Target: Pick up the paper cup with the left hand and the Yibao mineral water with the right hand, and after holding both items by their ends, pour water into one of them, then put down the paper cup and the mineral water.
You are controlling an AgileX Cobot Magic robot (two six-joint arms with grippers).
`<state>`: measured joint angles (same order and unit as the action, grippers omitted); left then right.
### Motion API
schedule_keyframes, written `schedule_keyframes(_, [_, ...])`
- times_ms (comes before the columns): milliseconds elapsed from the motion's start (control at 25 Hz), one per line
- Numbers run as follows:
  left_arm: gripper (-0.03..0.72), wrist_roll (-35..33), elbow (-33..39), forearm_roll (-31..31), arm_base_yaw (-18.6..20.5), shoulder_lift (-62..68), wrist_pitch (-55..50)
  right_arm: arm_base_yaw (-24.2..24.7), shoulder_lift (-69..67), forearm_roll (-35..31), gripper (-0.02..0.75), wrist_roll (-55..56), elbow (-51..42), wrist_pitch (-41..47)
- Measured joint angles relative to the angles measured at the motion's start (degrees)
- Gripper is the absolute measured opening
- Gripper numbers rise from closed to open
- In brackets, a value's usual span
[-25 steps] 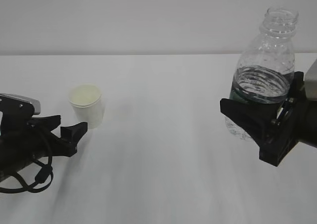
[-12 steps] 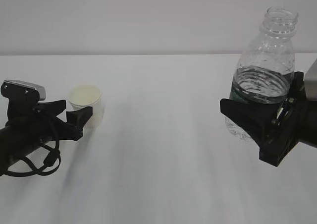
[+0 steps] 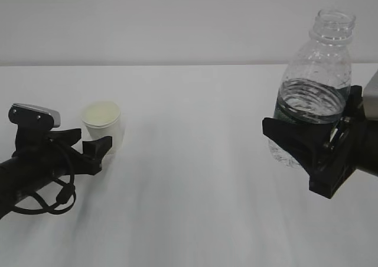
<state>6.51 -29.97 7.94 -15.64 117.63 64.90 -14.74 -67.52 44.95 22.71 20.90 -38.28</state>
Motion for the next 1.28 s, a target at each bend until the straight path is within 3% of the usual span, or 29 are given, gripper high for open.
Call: schedule_keyframes(1280, [0.562,0.0,-6.57,-0.76,0.0,6.23,-2.72,0.0,0.0,0.0,0.475,0.0,0.0,0.0])
